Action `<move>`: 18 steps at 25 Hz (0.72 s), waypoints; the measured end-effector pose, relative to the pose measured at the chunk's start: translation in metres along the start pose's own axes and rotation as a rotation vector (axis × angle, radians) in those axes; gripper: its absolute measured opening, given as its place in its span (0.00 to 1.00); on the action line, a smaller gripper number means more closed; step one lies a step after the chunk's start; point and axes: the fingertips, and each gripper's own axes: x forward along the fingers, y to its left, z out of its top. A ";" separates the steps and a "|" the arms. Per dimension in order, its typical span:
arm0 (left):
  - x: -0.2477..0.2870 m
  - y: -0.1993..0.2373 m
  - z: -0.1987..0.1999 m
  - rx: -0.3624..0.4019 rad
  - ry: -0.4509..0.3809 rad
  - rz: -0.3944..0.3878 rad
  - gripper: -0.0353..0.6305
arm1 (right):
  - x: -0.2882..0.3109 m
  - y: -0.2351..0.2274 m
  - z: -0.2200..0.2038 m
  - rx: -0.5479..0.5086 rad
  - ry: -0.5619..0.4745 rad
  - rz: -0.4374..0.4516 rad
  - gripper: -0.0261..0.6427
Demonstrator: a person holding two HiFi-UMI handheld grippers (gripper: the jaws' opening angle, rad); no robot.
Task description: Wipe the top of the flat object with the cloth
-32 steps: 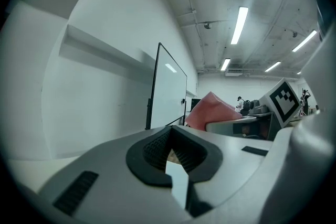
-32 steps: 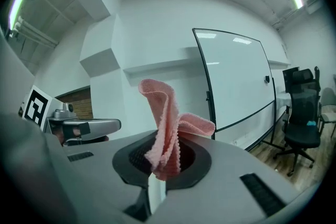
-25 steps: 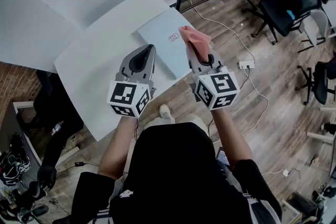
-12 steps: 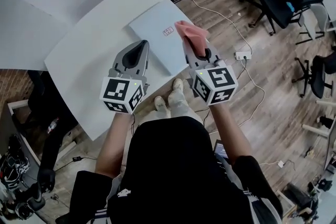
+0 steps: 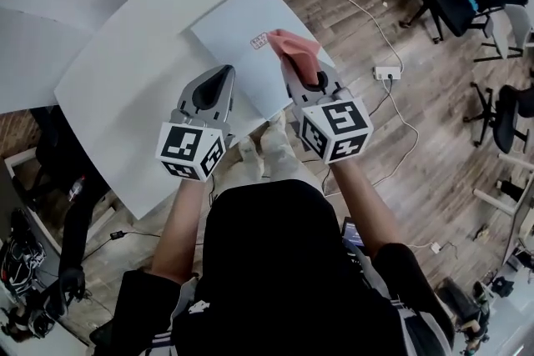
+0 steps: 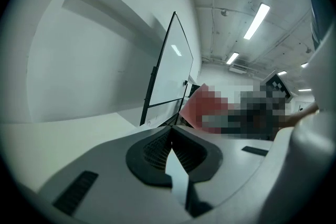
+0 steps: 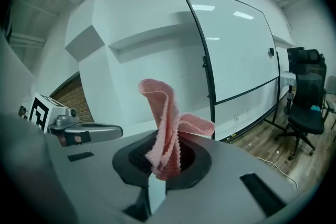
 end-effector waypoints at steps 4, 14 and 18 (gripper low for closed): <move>0.019 -0.005 -0.025 -0.044 0.026 -0.031 0.07 | 0.007 -0.010 -0.022 0.008 0.056 0.012 0.11; 0.052 0.004 -0.063 -0.033 0.075 -0.101 0.07 | 0.030 -0.029 -0.059 0.019 0.132 0.024 0.11; 0.062 0.011 -0.075 0.005 0.111 -0.104 0.08 | 0.035 -0.037 -0.068 0.026 0.149 0.024 0.11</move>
